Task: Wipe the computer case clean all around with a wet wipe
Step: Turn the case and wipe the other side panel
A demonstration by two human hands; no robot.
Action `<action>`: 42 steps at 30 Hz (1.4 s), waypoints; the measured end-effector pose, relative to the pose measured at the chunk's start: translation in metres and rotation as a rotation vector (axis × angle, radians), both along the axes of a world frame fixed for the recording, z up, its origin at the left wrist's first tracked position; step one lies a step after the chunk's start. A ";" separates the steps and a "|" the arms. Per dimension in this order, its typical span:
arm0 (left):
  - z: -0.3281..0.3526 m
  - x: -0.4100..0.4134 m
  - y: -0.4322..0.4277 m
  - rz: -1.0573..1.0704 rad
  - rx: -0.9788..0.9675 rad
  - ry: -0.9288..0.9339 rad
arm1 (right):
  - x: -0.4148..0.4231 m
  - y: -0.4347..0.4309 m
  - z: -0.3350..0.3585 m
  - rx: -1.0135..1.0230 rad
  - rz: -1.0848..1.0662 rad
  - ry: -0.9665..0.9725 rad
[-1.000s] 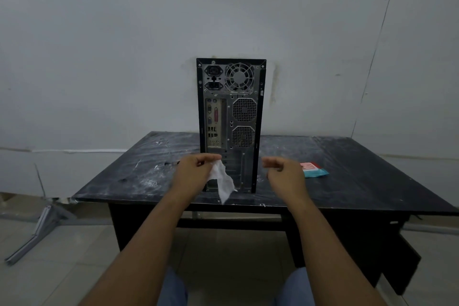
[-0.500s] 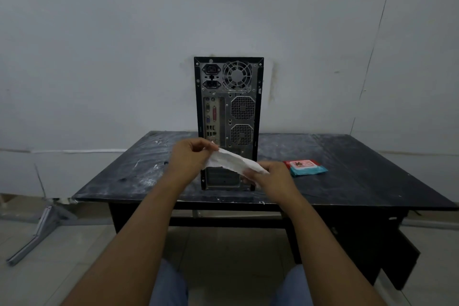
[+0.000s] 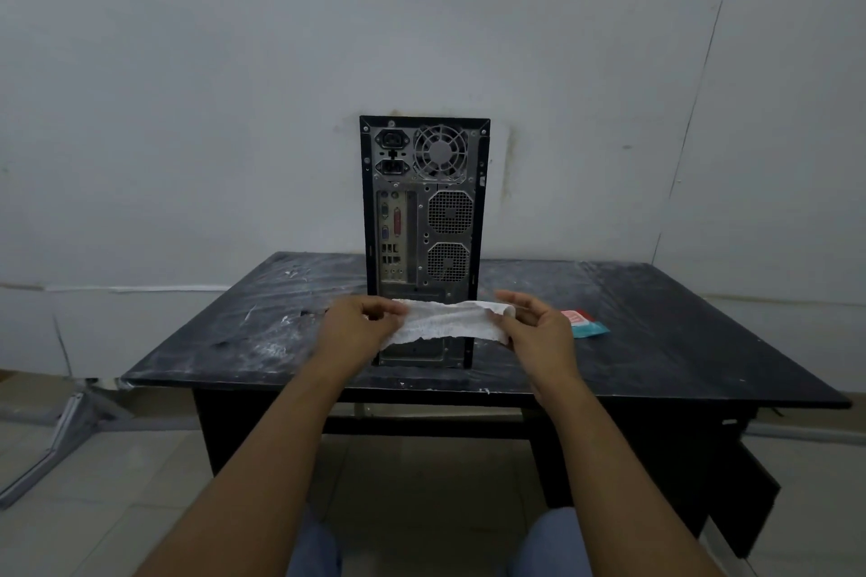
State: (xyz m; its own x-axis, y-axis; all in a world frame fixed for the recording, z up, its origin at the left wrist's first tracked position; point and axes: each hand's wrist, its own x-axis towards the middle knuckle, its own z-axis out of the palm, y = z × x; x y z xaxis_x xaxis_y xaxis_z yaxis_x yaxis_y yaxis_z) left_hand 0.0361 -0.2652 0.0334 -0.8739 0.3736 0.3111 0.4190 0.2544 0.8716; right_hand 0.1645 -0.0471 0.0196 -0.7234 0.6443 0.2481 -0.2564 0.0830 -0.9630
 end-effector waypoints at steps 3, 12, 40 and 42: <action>-0.003 0.005 0.008 -0.017 0.019 -0.013 | 0.005 0.005 -0.001 -0.041 0.011 0.010; -0.034 0.007 0.056 -0.017 0.003 0.046 | 0.004 0.053 -0.024 0.181 -0.313 -0.119; -0.116 0.012 0.207 -0.089 -0.518 0.339 | -0.009 0.162 -0.085 0.580 -0.599 -0.691; -0.115 0.019 0.207 -0.032 -0.522 0.384 | -0.008 0.162 -0.089 0.612 -0.604 -0.671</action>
